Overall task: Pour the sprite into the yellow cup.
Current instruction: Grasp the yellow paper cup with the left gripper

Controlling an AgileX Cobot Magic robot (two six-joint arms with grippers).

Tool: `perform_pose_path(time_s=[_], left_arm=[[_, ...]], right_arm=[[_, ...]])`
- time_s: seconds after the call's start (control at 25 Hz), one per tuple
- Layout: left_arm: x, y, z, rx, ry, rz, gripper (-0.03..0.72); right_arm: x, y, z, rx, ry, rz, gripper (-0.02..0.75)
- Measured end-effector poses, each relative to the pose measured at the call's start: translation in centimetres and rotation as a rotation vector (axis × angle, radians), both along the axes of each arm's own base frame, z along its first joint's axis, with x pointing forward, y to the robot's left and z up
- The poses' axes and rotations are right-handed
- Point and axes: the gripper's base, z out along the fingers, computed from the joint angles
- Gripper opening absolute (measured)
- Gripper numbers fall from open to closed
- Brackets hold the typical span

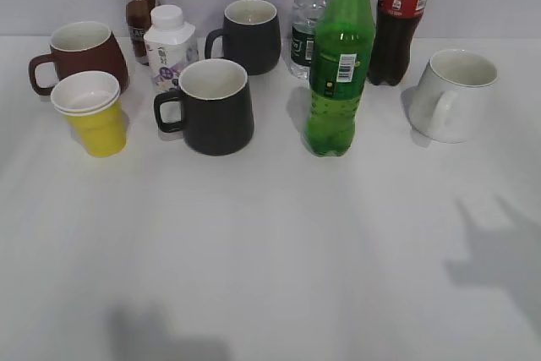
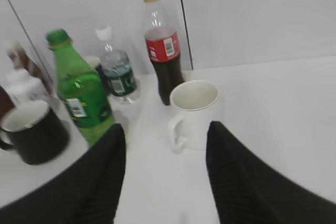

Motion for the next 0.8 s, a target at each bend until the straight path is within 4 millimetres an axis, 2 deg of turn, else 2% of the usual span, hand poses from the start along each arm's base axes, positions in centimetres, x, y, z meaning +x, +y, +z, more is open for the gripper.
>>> perform_pose_path(time_s=[0.2,0.36,0.44,0.56,0.64,0.8], left_arm=[[4.9,0.0,-1.3,-0.053,0.052,0.014,0.269],[8.9,0.0,-3.0,-0.063,0.08,0.034,0.415],[10.6,0.0,-4.0,-0.097,0.069,0.046,0.478],[12.3,0.0,-5.0,-0.151,0.038,0.043,0.507],[13.2,-0.3,-6.2,-0.167,0.078,0.021,0.513],[13.5,-2.2,-8.3,-0.198,0.191,-0.082,0.54]], right_arm=[[3.2,1.3,-0.2,-0.153,-0.017,0.106,0.375],[5.9,3.0,-1.5,-0.194,0.047,0.184,0.379],[7.2,3.8,-2.2,-0.206,0.074,0.205,0.41],[9.0,4.9,-3.5,-0.223,0.115,0.225,0.486],[9.8,5.5,-4.0,-0.218,0.116,0.23,0.546],[11.0,6.6,-4.9,-0.209,0.114,0.233,0.599]])
